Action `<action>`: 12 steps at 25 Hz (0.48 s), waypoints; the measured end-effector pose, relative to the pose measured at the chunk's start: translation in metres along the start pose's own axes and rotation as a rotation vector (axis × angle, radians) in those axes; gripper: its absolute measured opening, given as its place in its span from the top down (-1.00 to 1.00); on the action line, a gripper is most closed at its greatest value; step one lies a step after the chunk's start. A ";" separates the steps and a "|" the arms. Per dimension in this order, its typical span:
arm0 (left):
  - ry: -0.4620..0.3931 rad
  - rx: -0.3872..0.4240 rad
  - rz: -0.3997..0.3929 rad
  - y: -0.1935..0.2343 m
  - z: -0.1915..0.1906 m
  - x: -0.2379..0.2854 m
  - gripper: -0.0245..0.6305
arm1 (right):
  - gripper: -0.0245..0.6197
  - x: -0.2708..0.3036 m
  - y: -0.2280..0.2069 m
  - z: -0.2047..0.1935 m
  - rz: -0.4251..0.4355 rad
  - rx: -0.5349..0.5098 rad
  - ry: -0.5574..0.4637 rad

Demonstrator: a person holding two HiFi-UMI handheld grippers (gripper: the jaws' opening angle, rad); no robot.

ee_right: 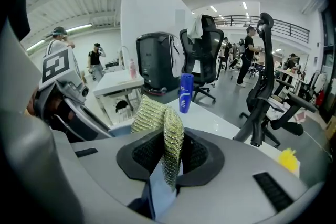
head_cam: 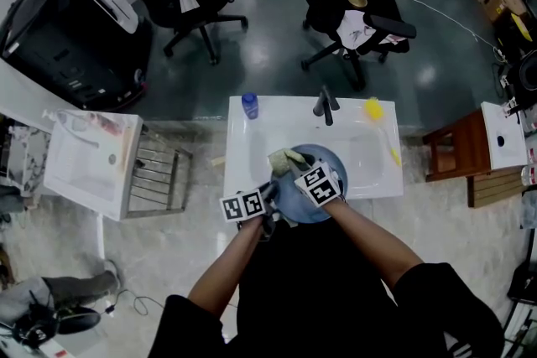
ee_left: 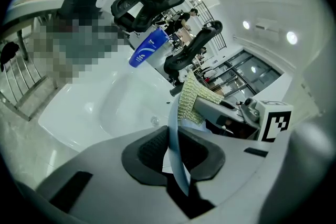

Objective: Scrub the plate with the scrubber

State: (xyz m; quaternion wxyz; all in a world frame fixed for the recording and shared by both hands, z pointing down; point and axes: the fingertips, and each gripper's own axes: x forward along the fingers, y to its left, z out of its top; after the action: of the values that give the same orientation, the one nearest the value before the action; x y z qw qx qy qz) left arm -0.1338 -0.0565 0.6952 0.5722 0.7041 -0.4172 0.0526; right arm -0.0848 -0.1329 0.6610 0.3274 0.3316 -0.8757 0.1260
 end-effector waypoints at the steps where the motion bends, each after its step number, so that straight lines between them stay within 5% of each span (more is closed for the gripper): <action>1: 0.001 -0.002 -0.004 0.000 0.000 0.000 0.81 | 0.72 -0.001 -0.003 0.000 -0.013 0.003 0.000; 12: 0.015 -0.008 -0.030 -0.004 -0.006 0.000 0.80 | 0.72 -0.007 -0.027 -0.007 -0.134 -0.031 0.019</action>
State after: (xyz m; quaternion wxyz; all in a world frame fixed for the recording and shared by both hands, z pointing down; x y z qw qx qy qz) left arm -0.1286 -0.0515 0.6939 0.5788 0.7077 -0.4024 0.0474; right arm -0.0594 -0.1466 0.6620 0.3483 0.3831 -0.8504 0.0934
